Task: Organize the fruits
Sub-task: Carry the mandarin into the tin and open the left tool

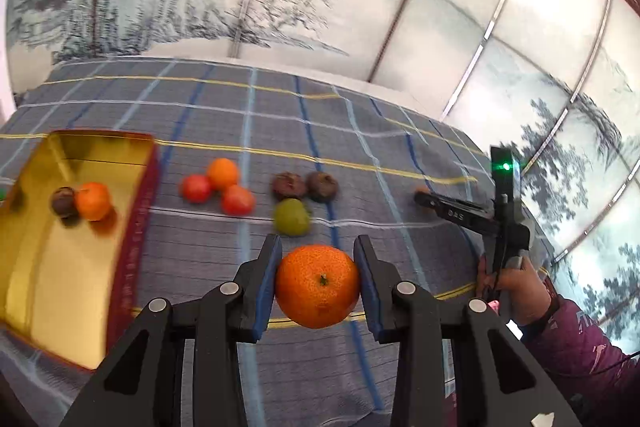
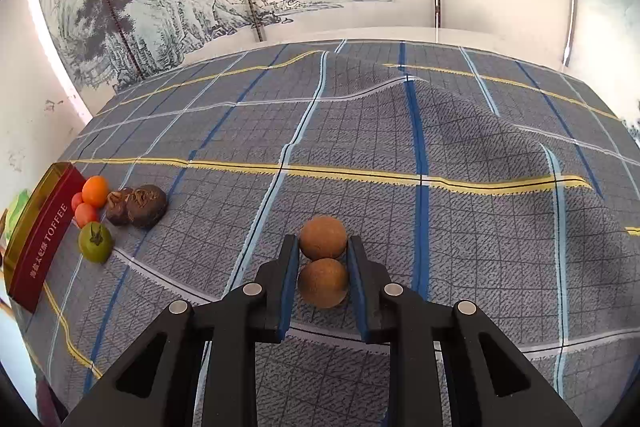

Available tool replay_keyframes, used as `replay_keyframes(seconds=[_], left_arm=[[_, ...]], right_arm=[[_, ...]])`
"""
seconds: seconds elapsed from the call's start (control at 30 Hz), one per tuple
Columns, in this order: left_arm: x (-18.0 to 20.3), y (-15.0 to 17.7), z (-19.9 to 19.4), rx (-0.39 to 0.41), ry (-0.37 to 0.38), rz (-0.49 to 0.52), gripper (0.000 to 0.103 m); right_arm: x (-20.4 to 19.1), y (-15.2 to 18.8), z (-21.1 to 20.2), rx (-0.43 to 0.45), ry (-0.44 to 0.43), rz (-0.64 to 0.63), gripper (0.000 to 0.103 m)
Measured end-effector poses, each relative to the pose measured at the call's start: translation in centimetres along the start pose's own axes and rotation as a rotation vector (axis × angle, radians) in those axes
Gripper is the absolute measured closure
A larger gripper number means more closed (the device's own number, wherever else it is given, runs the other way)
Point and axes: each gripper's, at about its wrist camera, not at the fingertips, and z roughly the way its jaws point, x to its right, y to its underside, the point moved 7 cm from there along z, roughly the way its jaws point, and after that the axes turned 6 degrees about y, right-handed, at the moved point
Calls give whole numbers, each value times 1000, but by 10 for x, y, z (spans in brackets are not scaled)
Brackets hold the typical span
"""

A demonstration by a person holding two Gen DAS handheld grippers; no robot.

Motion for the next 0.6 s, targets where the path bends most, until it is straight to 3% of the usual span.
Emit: replay_keyframes(seconds=[0.3,0.6], left_arm=[[-87,-1,-42,18,-175,-55,70],[-152,11,-42,-24,-311,-83,69]], right_arm=[[3,1,3,-18,-5,13,78],[-2,3,6,-33,4,-7,78]])
